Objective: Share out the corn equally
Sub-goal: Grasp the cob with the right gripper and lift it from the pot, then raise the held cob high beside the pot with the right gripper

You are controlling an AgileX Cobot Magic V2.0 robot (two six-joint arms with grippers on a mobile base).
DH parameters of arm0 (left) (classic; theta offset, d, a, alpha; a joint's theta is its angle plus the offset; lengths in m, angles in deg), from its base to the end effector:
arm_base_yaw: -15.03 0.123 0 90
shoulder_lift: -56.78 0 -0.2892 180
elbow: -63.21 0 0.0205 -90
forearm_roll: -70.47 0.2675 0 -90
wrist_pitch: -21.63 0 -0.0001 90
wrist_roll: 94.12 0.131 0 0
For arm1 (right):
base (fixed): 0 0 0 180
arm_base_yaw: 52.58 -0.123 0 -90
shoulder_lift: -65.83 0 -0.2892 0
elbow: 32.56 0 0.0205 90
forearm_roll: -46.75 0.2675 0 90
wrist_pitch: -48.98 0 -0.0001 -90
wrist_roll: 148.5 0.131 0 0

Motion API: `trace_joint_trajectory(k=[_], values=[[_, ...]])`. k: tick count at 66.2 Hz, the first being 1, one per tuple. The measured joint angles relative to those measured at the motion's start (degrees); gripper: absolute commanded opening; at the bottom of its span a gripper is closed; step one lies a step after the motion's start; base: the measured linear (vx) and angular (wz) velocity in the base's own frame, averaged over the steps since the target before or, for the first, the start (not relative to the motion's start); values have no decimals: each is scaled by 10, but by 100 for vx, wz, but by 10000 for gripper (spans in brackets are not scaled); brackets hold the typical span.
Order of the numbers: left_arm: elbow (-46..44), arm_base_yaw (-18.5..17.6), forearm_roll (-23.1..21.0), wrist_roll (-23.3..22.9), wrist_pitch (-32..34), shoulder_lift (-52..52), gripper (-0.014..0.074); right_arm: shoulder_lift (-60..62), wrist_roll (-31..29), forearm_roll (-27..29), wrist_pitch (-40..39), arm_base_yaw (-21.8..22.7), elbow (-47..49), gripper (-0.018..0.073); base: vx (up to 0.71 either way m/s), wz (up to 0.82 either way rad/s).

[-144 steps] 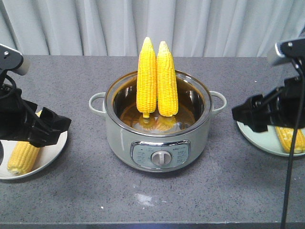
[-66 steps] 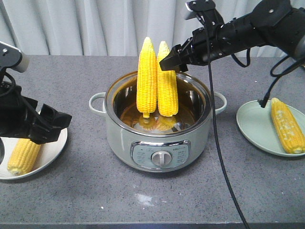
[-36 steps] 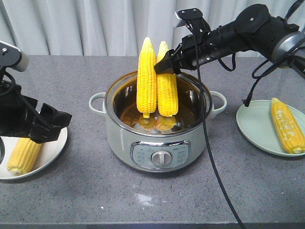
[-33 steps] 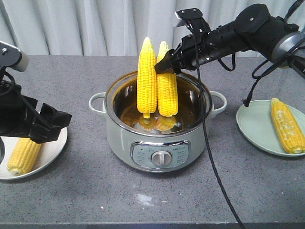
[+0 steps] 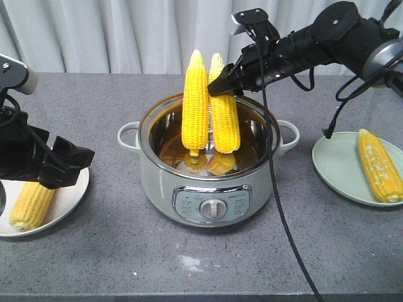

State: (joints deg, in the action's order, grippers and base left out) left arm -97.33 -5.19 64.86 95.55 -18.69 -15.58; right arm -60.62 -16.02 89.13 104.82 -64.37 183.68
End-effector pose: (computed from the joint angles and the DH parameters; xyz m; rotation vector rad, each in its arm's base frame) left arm 0.2575 -0.1037 0.3230 0.5438 2.2459 -0.2053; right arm 0.4868 0.1763 0.2948 -0.8960 2.1289 0.6305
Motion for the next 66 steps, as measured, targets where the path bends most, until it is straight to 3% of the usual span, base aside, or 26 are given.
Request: trace_joint_trajectory(k=[26,45,56,66], values=[[0,0,23,0,0,0,552,79,65,-71,23,0,0,225,0,0],[0,0,23,0,0,0,552,139,87,-83,94,0,0,225,0,0],[0,0,23,0,0,0,552,182,160,-91,143,0,-2,225,0,0],[0,0,23,0,0,0,552,258,190,-113,128,0,-58,225,0,0]])
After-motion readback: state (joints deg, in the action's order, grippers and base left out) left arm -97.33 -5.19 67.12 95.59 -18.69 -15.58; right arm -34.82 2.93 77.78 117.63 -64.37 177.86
